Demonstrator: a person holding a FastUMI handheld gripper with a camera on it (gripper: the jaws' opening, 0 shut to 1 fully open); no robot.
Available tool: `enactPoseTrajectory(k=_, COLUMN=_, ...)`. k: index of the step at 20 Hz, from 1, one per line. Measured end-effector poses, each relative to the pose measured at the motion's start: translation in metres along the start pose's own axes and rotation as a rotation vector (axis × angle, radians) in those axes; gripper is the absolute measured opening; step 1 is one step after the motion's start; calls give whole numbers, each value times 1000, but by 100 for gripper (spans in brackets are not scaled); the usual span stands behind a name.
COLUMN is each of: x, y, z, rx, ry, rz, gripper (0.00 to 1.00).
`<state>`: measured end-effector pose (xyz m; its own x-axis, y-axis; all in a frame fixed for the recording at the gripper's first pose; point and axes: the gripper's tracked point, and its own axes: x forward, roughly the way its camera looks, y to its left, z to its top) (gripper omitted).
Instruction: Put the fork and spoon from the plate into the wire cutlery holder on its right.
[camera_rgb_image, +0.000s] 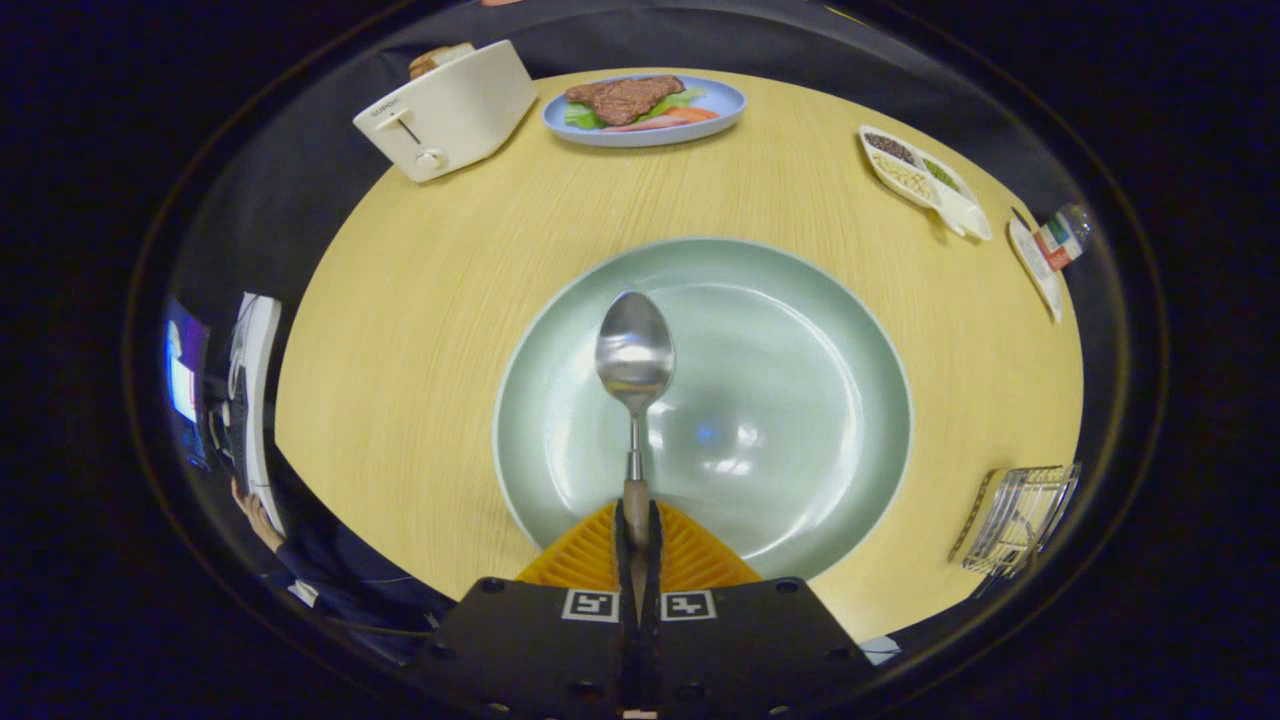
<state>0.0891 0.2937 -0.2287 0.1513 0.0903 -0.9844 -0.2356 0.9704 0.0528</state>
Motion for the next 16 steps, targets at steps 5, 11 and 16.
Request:
enactPoseTrajectory(k=5, x=-33, y=-25, z=-13, rx=-1, ry=-11, rz=-2, gripper=0)
enactPoseTrajectory(k=11, x=-90, y=-93, z=-40, rx=26, ry=-42, rz=-29, gripper=0)
enactPoseTrajectory(k=16, x=-160, y=-173, z=-78, rx=77, ry=-62, rz=-86, gripper=0)
